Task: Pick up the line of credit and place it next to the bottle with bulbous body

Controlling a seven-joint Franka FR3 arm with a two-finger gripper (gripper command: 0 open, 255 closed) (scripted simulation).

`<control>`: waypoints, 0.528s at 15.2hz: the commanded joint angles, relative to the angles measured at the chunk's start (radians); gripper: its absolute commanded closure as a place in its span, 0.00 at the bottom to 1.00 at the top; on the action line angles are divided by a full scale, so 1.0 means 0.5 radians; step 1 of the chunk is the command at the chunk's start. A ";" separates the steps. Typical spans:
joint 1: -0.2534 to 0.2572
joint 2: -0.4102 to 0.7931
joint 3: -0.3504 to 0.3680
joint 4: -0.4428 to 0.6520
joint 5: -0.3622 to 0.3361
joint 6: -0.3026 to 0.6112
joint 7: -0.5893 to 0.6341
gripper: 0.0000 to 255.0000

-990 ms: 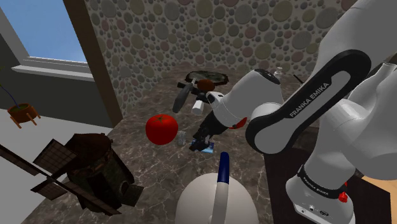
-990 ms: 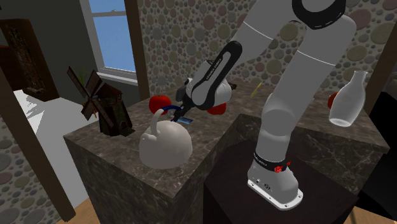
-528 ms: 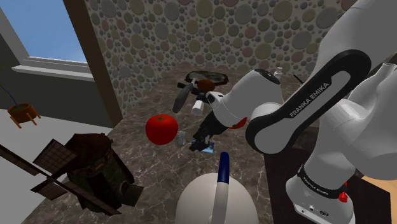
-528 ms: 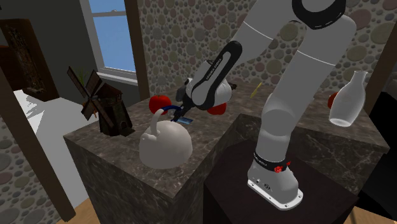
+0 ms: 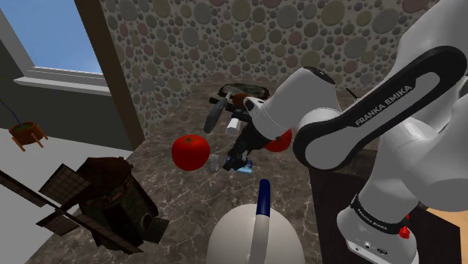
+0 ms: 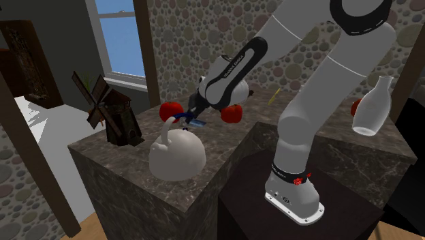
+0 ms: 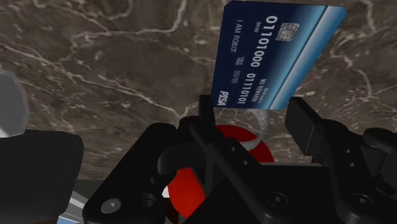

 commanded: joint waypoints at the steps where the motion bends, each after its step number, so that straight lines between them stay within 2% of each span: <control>1: -0.038 -0.073 0.034 0.012 -0.015 -0.088 0.019 1.00; 8: -0.119 -0.288 0.080 0.087 -0.064 -0.380 0.061 1.00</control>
